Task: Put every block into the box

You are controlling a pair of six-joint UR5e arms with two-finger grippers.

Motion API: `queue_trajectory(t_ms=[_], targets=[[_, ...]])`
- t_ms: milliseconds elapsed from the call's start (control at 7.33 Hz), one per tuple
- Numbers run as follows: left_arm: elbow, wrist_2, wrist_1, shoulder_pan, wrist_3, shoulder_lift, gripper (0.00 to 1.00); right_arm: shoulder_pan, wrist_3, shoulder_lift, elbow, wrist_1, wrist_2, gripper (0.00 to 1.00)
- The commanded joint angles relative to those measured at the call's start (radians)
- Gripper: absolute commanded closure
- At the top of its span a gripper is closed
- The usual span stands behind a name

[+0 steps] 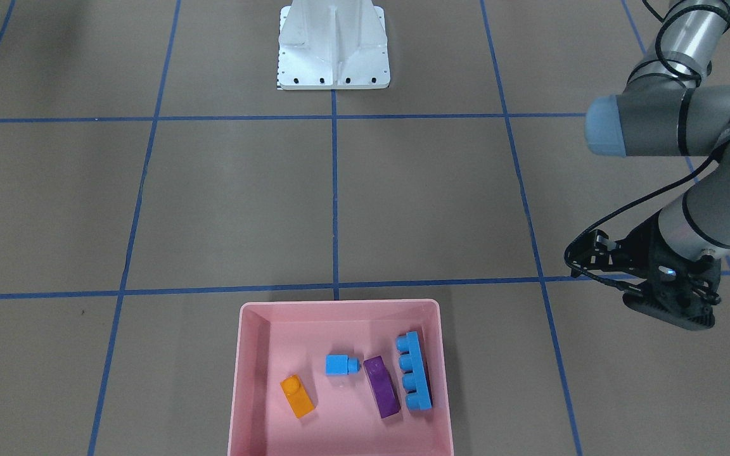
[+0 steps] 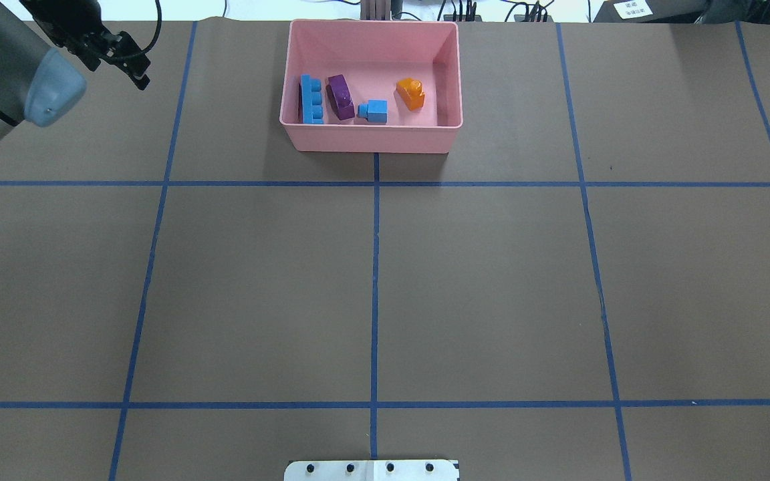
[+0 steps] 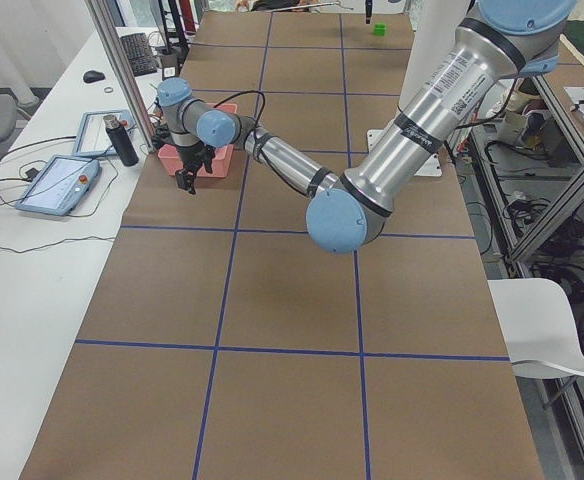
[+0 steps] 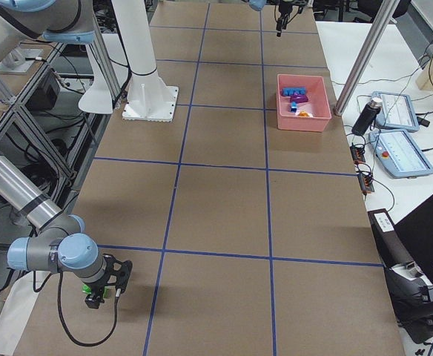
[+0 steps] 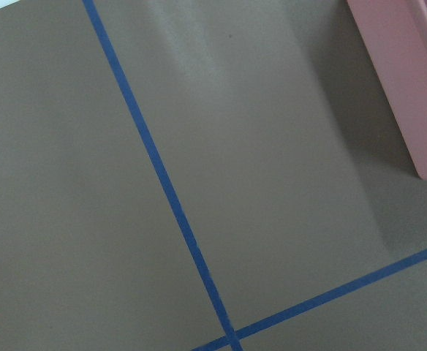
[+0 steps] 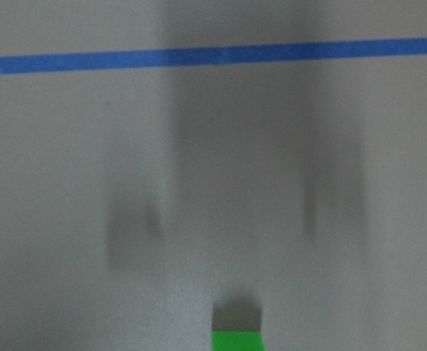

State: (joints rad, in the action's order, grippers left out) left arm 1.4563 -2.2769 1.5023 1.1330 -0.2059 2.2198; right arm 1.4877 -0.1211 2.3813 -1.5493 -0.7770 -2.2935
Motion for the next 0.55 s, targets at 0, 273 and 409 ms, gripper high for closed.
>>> queue_trajectory(t_ms=[0,273,409], targets=[[0.042,0.001,-0.004,0.001,0.0,-0.026,0.0,-0.003,0.003,-0.002,0.05,0.013,0.0,0.04],[0.053,0.001,-0.004,0.001,-0.001,-0.028,0.0,-0.003,0.003,-0.004,0.058,0.013,-0.023,0.11],[0.055,0.001,-0.004,0.001,-0.001,-0.026,0.0,-0.004,0.004,-0.004,0.066,0.013,-0.061,0.15]])
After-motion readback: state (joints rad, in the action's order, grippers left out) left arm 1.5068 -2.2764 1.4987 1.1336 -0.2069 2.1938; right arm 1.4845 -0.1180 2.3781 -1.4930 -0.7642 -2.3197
